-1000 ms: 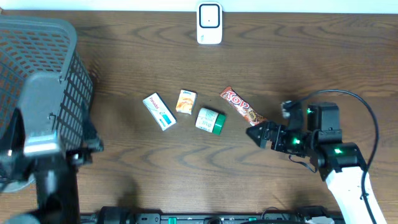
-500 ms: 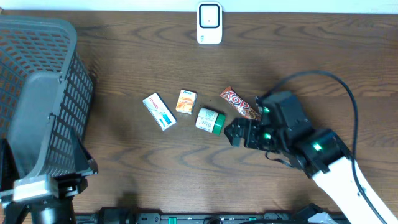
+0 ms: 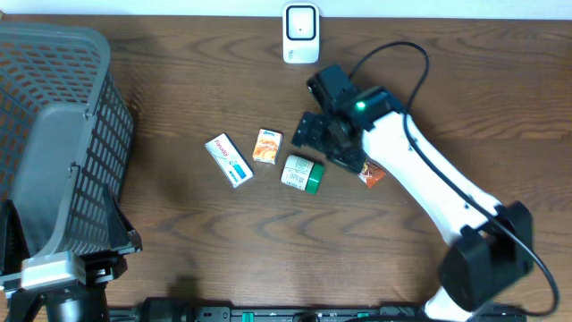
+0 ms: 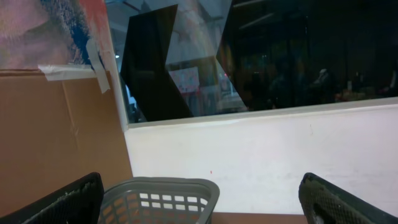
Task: Scan the item barcode
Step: 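Lower the right gripper onto the green-capped pill bottle and grasp it, then lift the pill bottle and carry it up toward the white scanner, then move the pill bottle to the right and set it on the table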
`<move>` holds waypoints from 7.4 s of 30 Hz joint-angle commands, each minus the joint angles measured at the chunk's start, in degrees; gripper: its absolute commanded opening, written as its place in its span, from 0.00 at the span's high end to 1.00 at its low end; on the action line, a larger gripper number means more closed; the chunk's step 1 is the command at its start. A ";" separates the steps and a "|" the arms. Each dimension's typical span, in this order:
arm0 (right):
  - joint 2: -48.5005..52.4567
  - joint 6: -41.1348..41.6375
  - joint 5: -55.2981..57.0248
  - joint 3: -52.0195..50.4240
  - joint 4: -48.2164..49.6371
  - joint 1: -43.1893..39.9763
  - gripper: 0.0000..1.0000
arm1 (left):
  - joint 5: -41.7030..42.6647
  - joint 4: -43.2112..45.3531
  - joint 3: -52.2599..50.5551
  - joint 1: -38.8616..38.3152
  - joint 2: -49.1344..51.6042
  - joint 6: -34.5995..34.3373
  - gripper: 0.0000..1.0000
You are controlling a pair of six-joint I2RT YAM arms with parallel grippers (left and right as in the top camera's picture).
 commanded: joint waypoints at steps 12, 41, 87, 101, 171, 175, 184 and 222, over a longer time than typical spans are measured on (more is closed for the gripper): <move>13.40 -6.23 -7.98 2.82 1.99 0.17 0.01 | 0.52 -1.40 0.07 -0.33 -0.28 -0.48 0.01; 14.14 -11.39 -9.60 -5.77 8.33 1.09 0.01 | 0.52 -3.15 0.07 -0.33 -0.33 -0.50 0.01; 14.10 -21.49 -4.26 -5.70 6.36 3.34 0.17 | 0.52 -7.87 0.07 -0.28 -0.33 -0.50 0.01; 14.16 -29.88 5.75 -6.82 6.36 4.92 0.01 | 0.52 -7.85 0.07 -0.28 -1.05 -0.50 0.01; 14.14 -36.85 -7.48 14.32 -2.32 -2.43 0.33 | 0.57 -53.09 -2.08 -0.28 -2.25 -0.09 0.01; 14.10 -37.97 -7.48 17.62 -1.49 -1.64 0.34 | 0.55 -53.09 -2.08 -0.28 -2.25 -0.09 0.01; 10.25 -45.18 -6.56 24.17 -4.04 -1.22 0.37 | 0.55 -53.09 -2.08 -0.28 -2.25 -0.09 0.01; 35.23 -53.16 18.91 23.96 78.07 -8.02 0.35 | 0.55 -53.09 -2.08 -0.28 -2.25 -0.09 0.01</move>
